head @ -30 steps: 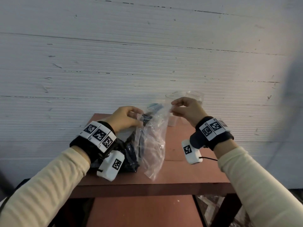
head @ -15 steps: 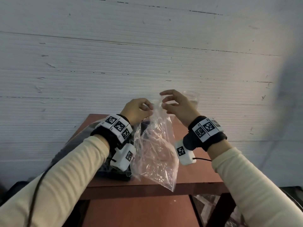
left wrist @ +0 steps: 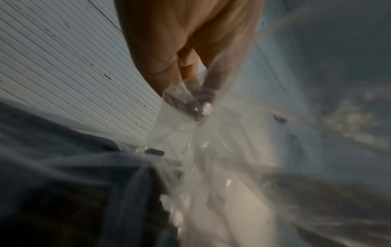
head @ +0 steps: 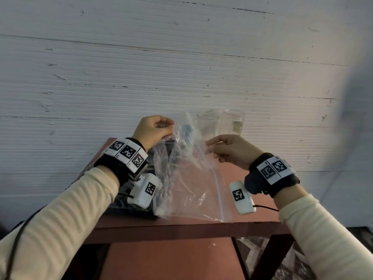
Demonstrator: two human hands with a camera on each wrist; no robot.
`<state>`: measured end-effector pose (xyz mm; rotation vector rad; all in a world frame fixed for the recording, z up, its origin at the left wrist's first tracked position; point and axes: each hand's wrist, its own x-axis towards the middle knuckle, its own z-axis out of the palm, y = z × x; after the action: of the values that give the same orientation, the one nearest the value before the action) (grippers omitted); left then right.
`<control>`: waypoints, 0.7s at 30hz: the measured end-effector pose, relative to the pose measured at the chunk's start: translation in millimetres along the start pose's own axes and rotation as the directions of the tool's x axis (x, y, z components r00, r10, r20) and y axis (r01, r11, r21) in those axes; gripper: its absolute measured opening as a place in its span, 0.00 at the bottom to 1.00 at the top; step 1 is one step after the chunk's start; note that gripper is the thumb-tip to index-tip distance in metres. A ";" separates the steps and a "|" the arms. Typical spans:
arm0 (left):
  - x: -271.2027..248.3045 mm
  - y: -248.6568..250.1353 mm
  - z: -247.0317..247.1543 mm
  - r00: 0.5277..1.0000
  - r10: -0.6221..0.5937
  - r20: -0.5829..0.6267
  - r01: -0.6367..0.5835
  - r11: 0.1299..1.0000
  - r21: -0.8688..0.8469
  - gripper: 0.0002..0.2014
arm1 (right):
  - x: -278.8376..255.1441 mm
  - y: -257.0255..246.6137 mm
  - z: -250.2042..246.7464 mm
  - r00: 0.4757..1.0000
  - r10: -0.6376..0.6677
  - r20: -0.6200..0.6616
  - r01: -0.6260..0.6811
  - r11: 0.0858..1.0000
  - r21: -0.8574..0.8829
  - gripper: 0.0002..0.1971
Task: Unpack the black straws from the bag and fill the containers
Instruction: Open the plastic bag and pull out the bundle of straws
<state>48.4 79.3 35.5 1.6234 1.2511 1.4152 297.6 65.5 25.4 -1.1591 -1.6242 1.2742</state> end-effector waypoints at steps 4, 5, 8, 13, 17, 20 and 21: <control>-0.3 6.7 -4.5 0.999 -0.013 0.047 0.014 0.999 -0.032 0.07 | -7.3 -10.3 -4.6 0.999 -0.020 0.025 0.021 0.999 -0.027 0.09; -0.6 7.9 -5.0 0.999 -0.012 0.052 0.013 1.000 -0.024 0.07 | -8.6 -11.5 -4.2 0.999 -0.033 0.032 0.035 0.998 -0.050 0.09; -3.9 10.8 -4.9 0.998 -0.021 0.067 0.021 1.000 0.012 0.07 | -10.5 -13.1 0.3 0.998 -0.029 0.057 0.032 0.998 -0.056 0.08; -6.7 18.9 -5.7 1.000 0.024 0.015 -0.027 0.964 0.264 0.08 | -12.1 -22.6 5.7 0.994 -0.099 0.035 0.099 0.995 0.018 0.07; -13.3 48.9 -2.1 0.988 0.155 -0.009 -0.147 0.950 0.275 0.09 | -10.0 -34.5 9.2 0.966 -0.240 -0.099 0.240 0.971 -0.006 0.08; -20.9 65.7 11.3 0.984 0.025 0.177 -0.042 0.995 0.094 0.12 | -8.0 -41.3 19.4 0.934 -0.336 -0.124 0.335 0.942 -0.030 0.09; -22.4 66.6 15.8 0.975 -0.024 0.219 0.012 0.998 0.054 0.12 | -8.4 -43.2 24.1 0.923 -0.367 -0.116 0.365 0.930 -0.038 0.09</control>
<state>80.6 37.4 84.4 1.7462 1.1793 1.1637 269.0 46.6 62.1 -0.8688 -1.6670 0.9336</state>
